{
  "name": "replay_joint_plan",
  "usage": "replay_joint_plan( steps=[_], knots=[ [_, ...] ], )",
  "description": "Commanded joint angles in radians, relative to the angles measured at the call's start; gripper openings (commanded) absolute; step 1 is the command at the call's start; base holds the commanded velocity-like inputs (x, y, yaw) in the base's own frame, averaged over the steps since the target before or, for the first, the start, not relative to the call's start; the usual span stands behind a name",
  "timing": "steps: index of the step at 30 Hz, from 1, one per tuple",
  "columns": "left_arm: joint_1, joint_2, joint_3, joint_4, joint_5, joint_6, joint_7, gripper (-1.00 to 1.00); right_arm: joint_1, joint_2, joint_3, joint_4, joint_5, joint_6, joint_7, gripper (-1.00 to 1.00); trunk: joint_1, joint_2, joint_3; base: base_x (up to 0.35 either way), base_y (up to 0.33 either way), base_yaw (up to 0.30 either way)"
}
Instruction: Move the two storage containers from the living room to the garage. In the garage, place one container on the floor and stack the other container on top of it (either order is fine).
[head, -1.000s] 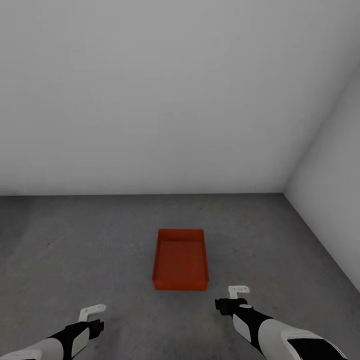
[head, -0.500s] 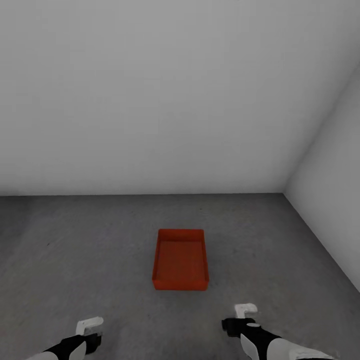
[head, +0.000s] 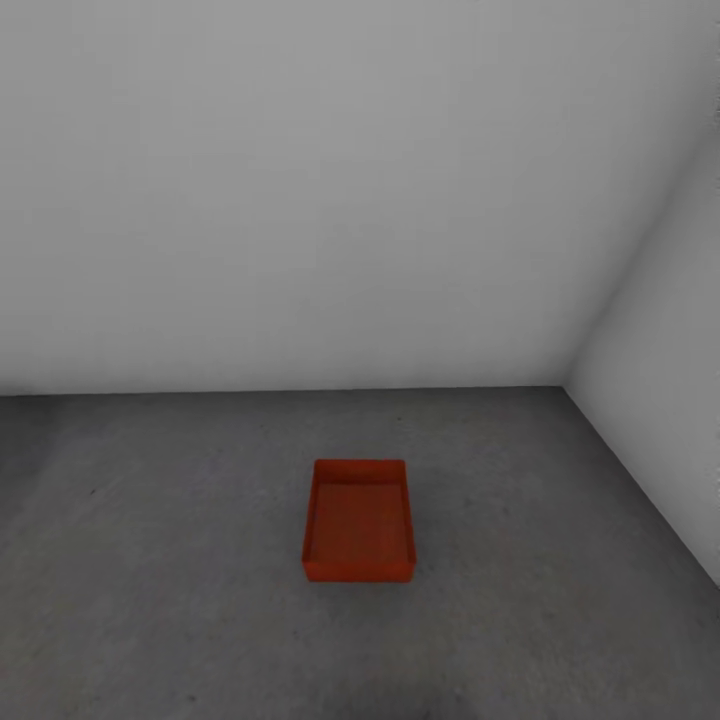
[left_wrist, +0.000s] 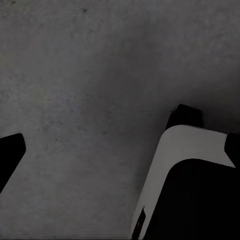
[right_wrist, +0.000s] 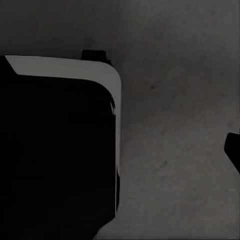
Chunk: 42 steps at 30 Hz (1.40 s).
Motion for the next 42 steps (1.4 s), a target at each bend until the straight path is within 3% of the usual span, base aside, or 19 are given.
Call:
replay_joint_plan(
  steps=[1, 4, 10, 19, 23, 30, 42],
  knots=[
    [0.013, -0.001, 0.003, 0.0, 0.005, 0.003, 0.002, 1.0, 0.02, 0.0, 0.0, 0.003, 0.003, -0.023, -0.003, 1.0, 0.0, -0.001, 0.001, 0.0, 0.0, -0.113],
    [0.054, -0.009, 0.003, 0.0, 0.005, 0.003, 0.001, 1.0, 0.048, -0.002, -0.001, 0.003, 0.002, -0.045, -0.004, 1.0, 0.0, -0.001, 0.004, 0.0, 0.0, -0.1],
    [0.085, -0.019, 0.003, 0.0, 0.004, 0.003, 0.002, 1.0, 0.057, -0.003, 0.0, 0.004, 0.003, -0.05, -0.003, 1.0, 0.0, -0.001, 0.013, 0.0, 0.0, -0.03],
    [0.089, -0.036, 0.002, -0.001, -0.001, 0.002, 0.002, 1.0, 0.065, 0.002, 0.001, 0.003, 0.011, -0.038, -0.001, 1.0, 0.0, -0.001, 0.027, 0.0, 0.0, -0.003],
    [0.09, -0.045, 0.003, -0.003, -0.003, 0.002, 0.001, 1.0, 0.068, 0.008, 0.002, 0.003, 0.036, -0.026, 0.006, 1.0, 0.0, -0.001, 0.034, 0.0, 0.0, 0.0],
    [0.09, -0.048, 0.003, -0.007, -0.005, 0.002, 0.003, 1.0, 0.07, 0.014, 0.002, 0.003, 0.063, -0.022, 0.013, 1.0, 0.0, -0.001, 0.045, 0.0, 0.0, 0.0],
    [0.09, -0.048, 0.002, -0.008, -0.005, 0.003, 0.003, 1.0, 0.07, 0.015, 0.002, 0.003, 0.065, -0.024, 0.025, 1.0, 0.0, -0.001, 0.065, 0.0, 0.0, 0.0]
  ],
)
